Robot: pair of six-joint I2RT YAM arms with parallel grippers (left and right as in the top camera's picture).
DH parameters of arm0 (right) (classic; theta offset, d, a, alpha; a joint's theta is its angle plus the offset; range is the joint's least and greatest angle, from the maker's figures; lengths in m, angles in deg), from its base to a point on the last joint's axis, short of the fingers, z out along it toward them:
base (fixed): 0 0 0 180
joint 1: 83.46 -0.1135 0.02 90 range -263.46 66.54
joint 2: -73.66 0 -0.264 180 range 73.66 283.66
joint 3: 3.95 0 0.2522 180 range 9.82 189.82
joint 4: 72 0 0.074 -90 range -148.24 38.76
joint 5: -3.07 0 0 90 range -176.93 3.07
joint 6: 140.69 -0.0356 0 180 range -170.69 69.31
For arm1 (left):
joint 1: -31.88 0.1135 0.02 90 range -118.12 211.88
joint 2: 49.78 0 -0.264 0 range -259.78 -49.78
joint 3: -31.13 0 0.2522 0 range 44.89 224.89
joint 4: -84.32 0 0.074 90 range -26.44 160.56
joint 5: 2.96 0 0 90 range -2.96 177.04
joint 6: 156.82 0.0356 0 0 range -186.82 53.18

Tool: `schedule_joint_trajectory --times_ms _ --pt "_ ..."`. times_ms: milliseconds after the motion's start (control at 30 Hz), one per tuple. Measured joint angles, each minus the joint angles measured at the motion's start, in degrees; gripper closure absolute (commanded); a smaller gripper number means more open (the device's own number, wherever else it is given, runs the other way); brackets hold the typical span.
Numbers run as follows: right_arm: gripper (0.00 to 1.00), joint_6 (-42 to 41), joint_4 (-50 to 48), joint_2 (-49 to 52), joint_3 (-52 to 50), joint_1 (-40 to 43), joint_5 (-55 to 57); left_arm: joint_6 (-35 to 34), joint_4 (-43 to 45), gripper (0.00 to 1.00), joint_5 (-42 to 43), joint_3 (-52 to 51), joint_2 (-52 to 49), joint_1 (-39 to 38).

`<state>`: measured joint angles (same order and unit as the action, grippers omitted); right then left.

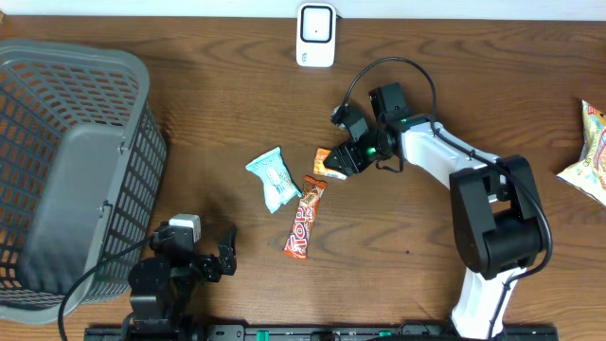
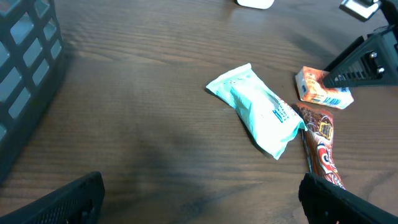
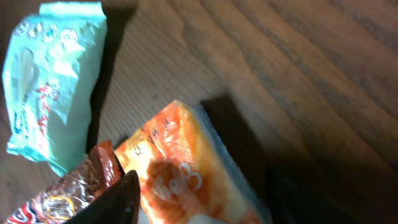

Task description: Scan the item barcode

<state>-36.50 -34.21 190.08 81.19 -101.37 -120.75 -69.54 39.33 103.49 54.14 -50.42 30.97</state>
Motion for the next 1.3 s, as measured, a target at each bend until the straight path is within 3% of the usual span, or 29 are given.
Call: schedule_joint_trajectory --times_ms 200,500,700,833,1033,1200,1300 --pt "0.99 -1.68 0.04 1.57 0.00 0.24 -1.16 0.00 0.02 0.00 0.00 0.00 0.00 0.00" --pt "0.99 -12.41 2.47 1.62 0.52 1.64 -6.21 0.00 0.00 0.00 0.00 0.00 0.00 0.00" --pt "0.99 -19.54 5.31 0.81 1.44 7.65 -31.91 0.00 0.00 0.00 0.00 0.00 0.00 0.00" --pt "0.99 -20.94 13.46 -0.57 2.19 10.14 -44.33 0.00 0.02 0.00 0.00 0.00 0.00 0.00" --pt "0.98 -7.67 40.87 -0.79 2.62 10.19 -50.25 0.00 0.02 0.00 0.00 0.00 0.00 0.00" --pt "0.99 16.96 68.72 -0.94 2.80 10.27 -47.82 0.00 0.02 0.00 0.00 0.00 0.00 0.00" --pt "0.98 28.02 73.31 -1.38 2.54 10.27 -45.92 0.00 0.00 0.00 -0.02 0.00 0.00 0.00"
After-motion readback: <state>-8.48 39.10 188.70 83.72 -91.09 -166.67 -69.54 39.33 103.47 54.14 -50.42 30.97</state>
